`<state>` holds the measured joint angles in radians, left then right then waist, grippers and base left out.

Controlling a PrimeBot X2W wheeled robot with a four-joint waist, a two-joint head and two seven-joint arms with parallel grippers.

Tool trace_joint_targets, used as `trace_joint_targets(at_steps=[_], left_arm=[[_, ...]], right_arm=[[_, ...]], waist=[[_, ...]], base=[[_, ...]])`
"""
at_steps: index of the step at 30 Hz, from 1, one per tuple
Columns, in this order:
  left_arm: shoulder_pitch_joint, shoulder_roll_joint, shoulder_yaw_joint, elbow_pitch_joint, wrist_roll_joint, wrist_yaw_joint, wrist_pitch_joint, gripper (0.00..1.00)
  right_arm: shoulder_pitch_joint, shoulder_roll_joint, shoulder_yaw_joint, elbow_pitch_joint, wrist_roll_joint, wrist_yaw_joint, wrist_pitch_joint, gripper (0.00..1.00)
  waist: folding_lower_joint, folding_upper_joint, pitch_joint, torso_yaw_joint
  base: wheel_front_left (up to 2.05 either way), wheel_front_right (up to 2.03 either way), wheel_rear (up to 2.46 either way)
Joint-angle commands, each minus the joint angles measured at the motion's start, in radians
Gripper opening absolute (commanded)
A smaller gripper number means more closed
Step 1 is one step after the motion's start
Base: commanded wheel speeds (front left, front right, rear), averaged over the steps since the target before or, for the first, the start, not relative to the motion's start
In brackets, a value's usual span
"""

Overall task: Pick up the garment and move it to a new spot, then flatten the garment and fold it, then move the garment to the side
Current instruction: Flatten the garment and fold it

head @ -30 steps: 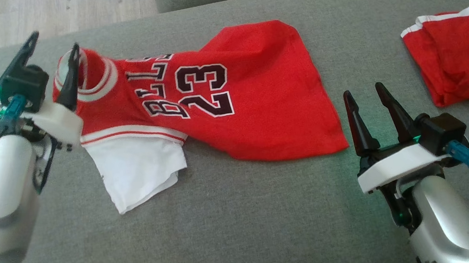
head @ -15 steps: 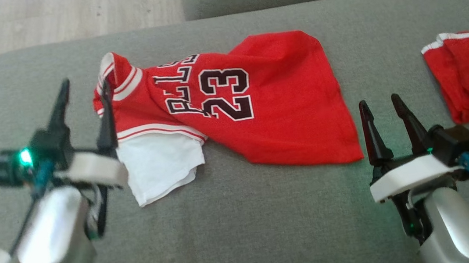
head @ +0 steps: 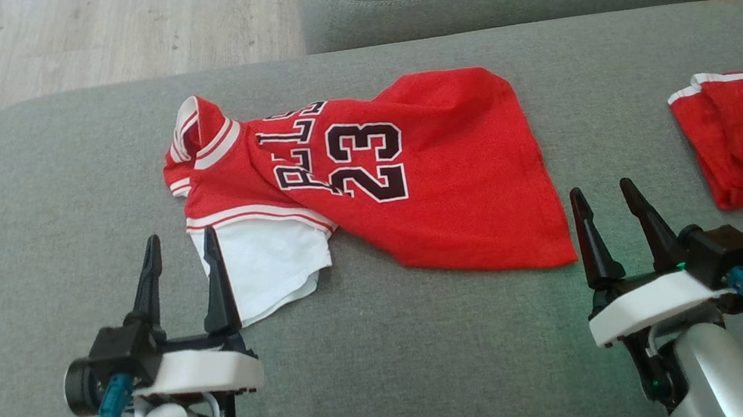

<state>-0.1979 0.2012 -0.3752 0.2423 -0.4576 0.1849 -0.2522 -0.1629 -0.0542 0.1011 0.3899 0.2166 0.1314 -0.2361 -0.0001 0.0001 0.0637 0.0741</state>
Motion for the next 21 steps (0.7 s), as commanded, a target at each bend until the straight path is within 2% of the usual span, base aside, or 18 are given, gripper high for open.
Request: trace_joint_targets(at_steps=[1,12,17,21], left_arm=[[-0.038,0.01,0.049,-0.036,0.011,0.002,-0.009,1.0],[-0.028,-0.032,0.087,0.006,0.062,-0.044,-0.009,1.0],[-0.046,-0.044,0.069,0.109,0.059,-0.043,0.026,1.0],[-0.065,-0.054,0.068,0.194,0.047,-0.021,0.089,1.0]], right_arm=[[-0.02,0.004,0.026,-0.034,0.004,-0.001,-0.002,1.0],[-0.027,0.004,0.023,-0.041,0.0,-0.001,0.004,1.0],[-0.03,0.004,0.025,-0.043,-0.001,-0.001,0.003,1.0],[-0.039,0.004,0.027,-0.045,-0.002,-0.001,0.003,1.0]], waist=[[0.0001,-0.0001,0.0,-0.003],[0.0001,-0.0001,0.011,-0.035],[0.0001,-0.0001,0.022,-0.043],[0.0001,-0.0001,0.035,-0.051]], base=[[0.0,0.0,0.0],[0.0,0.0,0.0],[0.0,0.0,0.0],[0.0,0.0,0.0]])
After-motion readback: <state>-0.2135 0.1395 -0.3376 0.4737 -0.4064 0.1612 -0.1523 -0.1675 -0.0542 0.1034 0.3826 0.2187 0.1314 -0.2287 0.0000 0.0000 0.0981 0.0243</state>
